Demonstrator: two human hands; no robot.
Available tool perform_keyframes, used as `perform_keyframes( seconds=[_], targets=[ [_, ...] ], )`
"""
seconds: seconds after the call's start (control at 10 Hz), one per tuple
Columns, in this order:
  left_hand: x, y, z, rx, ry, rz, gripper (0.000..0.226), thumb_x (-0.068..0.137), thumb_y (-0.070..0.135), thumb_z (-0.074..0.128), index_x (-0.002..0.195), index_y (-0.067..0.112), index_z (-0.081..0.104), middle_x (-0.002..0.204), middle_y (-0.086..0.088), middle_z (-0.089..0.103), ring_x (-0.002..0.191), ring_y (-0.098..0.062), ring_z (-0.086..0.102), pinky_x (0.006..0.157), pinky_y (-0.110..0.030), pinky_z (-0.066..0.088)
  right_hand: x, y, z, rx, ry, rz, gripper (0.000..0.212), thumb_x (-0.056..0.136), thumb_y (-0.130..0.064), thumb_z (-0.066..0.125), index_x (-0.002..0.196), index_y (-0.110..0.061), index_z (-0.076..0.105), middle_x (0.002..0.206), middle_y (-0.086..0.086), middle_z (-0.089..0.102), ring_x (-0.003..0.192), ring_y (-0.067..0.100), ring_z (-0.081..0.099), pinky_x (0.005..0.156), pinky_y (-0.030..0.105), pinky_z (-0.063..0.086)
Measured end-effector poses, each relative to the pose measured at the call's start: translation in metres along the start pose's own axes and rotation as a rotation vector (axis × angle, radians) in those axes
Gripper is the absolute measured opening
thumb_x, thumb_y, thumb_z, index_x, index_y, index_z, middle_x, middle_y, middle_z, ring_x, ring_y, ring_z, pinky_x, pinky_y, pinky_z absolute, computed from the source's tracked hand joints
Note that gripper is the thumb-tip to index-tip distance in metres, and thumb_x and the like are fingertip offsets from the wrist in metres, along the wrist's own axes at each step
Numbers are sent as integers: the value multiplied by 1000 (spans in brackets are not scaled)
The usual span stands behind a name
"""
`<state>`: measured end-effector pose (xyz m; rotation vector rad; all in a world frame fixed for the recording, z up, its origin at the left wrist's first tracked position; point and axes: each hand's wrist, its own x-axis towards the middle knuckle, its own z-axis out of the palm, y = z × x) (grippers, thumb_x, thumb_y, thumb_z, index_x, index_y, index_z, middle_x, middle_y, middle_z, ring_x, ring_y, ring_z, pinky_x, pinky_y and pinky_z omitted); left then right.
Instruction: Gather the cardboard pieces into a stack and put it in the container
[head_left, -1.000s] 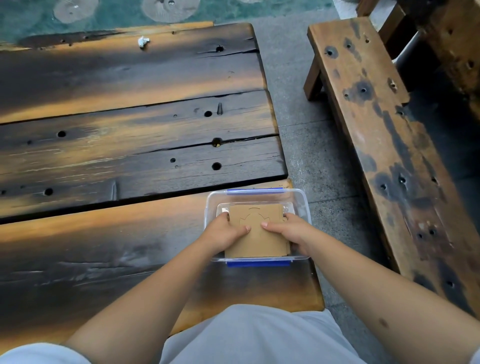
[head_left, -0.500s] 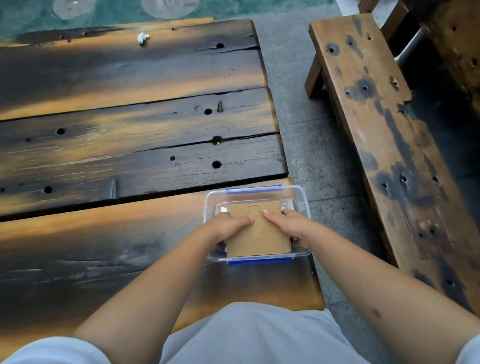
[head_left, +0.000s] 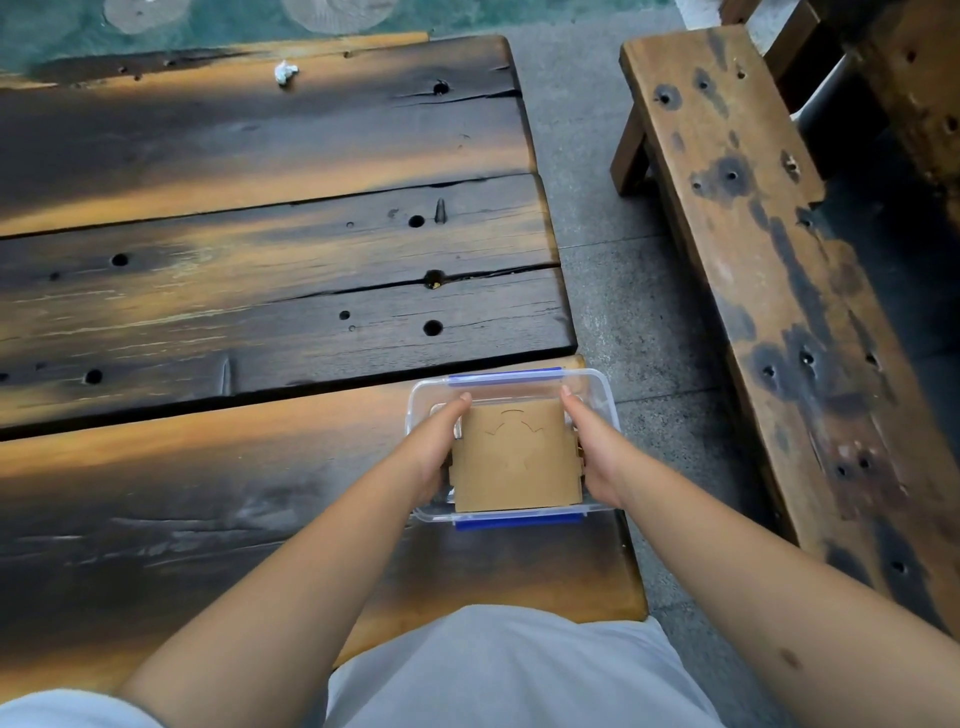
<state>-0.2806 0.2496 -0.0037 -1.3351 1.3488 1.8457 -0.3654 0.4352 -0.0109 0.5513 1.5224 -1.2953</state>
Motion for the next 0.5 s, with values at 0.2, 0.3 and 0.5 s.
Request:
perform_keyframes(
  seconds=[0.2, 0.3, 0.5],
  targets=[
    [-8, -16, 11, -80, 1, -9, 46, 81, 64, 54, 100, 25, 69, 91, -1, 77, 89, -20, 72, 84, -39, 54, -5, 4, 12, -106, 59, 2, 102, 55, -87, 55, 138, -28, 49, 132, -3, 60, 116, 17, 57, 95, 36, 43],
    [-9, -14, 7, -69, -37, -22, 47, 83, 61, 54, 106, 21, 67, 93, -3, 76, 93, -22, 70, 89, -39, 51, -6, 4, 12, -143, 74, -13, 102, 56, -87, 53, 139, -29, 47, 137, -5, 56, 107, 14, 55, 87, 32, 39],
    [-35, 0, 9, 106, 64, 73, 50, 89, 51, 54, 129, 22, 47, 120, 3, 56, 94, -17, 57, 75, -29, 42, -18, 4, 21, -229, 215, -62, 108, 58, -85, 54, 145, -23, 38, 146, 0, 47, 130, 25, 47, 109, 44, 37]
  ],
)
